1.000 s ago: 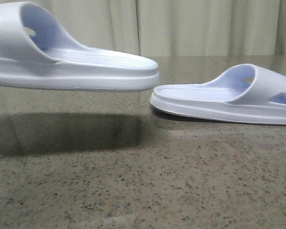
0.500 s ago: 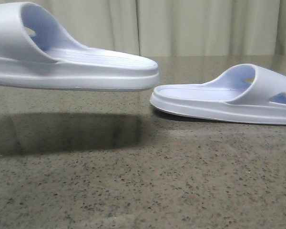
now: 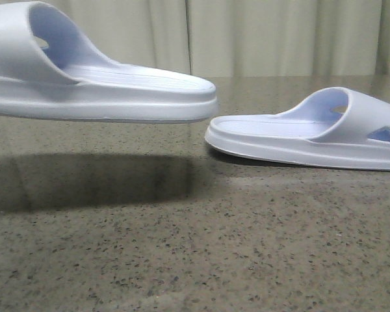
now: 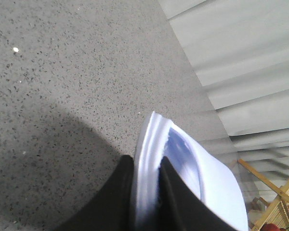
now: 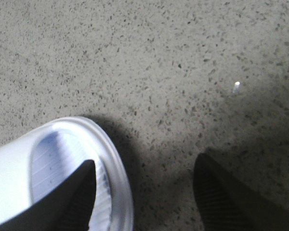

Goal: Insert blue slippers together front up

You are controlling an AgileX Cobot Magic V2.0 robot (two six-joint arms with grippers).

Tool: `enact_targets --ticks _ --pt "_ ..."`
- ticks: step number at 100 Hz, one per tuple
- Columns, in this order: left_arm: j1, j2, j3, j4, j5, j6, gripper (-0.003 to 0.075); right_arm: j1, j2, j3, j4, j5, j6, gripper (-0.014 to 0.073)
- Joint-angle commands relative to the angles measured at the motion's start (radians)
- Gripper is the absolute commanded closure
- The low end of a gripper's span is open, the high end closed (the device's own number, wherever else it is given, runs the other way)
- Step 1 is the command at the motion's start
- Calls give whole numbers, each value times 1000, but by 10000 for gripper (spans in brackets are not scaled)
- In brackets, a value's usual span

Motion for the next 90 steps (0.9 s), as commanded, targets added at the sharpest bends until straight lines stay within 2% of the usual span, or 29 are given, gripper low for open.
enact_targets --ticks 1,29,62,90 --pt "-9 -1 -27 -37 -41 1 704 -2 11 -22 27 -15 0 213" --pt "-9 -1 -27 -37 -41 1 704 6 26 -24 31 3 -2 213" --pt "-9 -1 -27 -39 -39 1 704 86 26 -24 45 -12 -2 213" --pt "-9 -1 -27 -39 -35 1 704 86 37 -24 48 -14 -2 214"
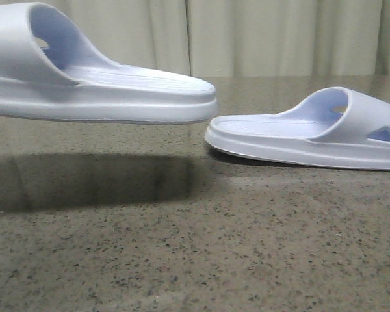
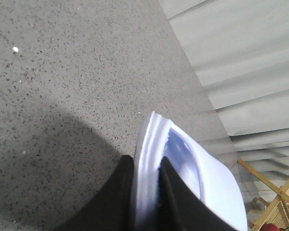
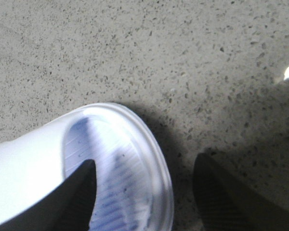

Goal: Insert blue slippers together front up

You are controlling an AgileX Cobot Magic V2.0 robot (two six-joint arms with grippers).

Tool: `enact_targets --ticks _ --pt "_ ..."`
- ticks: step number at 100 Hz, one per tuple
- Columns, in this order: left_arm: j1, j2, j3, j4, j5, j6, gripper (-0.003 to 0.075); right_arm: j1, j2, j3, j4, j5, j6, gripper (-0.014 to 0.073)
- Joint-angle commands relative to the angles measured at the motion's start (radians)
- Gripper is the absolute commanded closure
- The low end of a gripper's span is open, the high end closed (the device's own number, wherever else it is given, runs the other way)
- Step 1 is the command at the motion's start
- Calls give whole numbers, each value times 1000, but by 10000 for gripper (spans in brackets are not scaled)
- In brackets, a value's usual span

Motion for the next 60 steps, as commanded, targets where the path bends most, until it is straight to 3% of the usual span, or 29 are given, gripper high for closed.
enact_targets --ticks 1,22,45,60 --pt "-9 -1 -27 -39 -35 1 704 6 12 -16 6 5 -2 215" --pt "-9 -1 -27 -39 -33 1 704 6 64 -16 6 7 -2 298" --pt "-9 -1 -27 -39 -29 1 704 6 85 -16 6 9 -2 315" --pt "-9 -1 -27 -39 -29 1 704 6 85 -16 6 9 -2 459"
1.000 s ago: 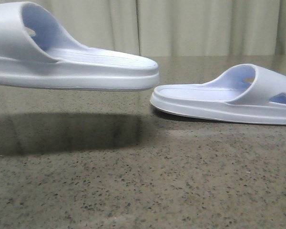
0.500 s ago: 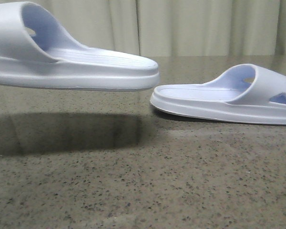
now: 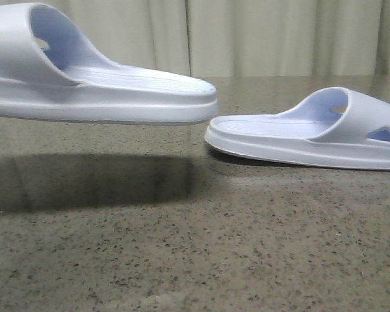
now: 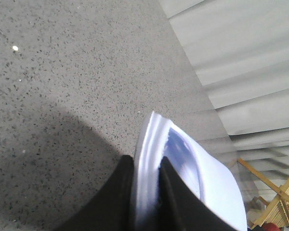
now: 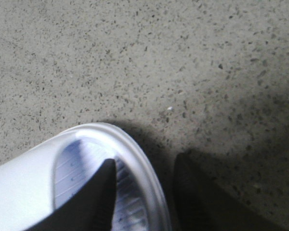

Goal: Insert blue slippers together front up

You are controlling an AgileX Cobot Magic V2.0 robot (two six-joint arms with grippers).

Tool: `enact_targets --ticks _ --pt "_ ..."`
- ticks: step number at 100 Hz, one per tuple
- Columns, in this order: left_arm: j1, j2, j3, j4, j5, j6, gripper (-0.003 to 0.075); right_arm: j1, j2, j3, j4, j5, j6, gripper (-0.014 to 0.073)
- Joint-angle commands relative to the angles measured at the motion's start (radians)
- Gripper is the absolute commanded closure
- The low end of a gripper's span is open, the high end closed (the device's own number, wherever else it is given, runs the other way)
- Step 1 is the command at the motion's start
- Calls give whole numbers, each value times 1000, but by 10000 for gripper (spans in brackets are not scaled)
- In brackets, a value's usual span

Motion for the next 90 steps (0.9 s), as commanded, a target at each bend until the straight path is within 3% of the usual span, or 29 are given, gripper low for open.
enact_targets --ticks 1,11,25,55,90 --pt "-9 -1 -27 -37 -29 1 704 6 10 -3 -4 59 -2 468" --pt "-9 -1 -27 -37 -29 1 704 6 10 -3 -4 59 -4 592" --pt "-9 -1 -27 -37 -29 1 704 6 10 -3 -4 51 -4 701" --pt "-9 -1 -27 -48 -29 1 704 6 -26 -35 20 26 -4 701" --pt "-9 -1 -27 -60 -29 1 704 6 -170 -194 20 34 -13 701"
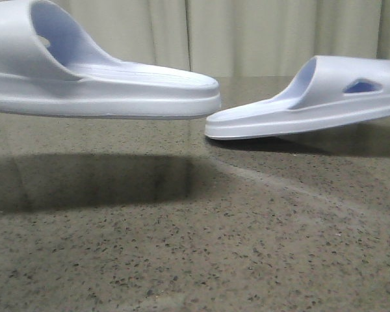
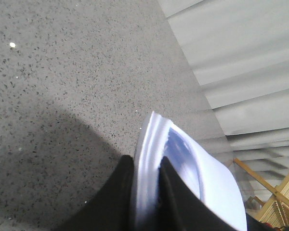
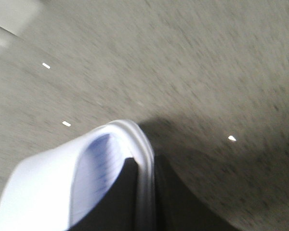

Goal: Insert blue slippers together front up
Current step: 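Lift the slipper held by the right gripper and raise both slippers high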

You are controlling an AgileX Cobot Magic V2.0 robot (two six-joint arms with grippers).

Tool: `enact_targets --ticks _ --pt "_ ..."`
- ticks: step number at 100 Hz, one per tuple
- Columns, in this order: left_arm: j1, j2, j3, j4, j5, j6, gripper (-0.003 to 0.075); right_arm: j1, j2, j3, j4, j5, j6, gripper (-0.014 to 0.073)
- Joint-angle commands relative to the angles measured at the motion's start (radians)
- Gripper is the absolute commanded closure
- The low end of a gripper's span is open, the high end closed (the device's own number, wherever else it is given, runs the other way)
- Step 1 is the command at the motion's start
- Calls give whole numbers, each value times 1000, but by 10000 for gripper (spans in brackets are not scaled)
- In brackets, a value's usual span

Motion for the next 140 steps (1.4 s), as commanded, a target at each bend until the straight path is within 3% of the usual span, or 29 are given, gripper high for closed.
enact_targets --ticks 1,35,73,96,140 --pt "-9 -1 -27 -41 -32 1 704 6 -53 -72 -1 -46 -9 701" --pt "-9 -1 -27 -65 -32 1 704 6 -178 -181 6 24 -9 701" --pt "-9 -1 -27 -100 -28 1 704 6 -316 -181 223 216 -103 701" --pt "-9 -1 -27 -126 -13 1 704 6 -328 -179 232 297 -105 701" --pt "-9 -1 -27 -316 54 96 704 18 -328 -179 278 339 -177 701"
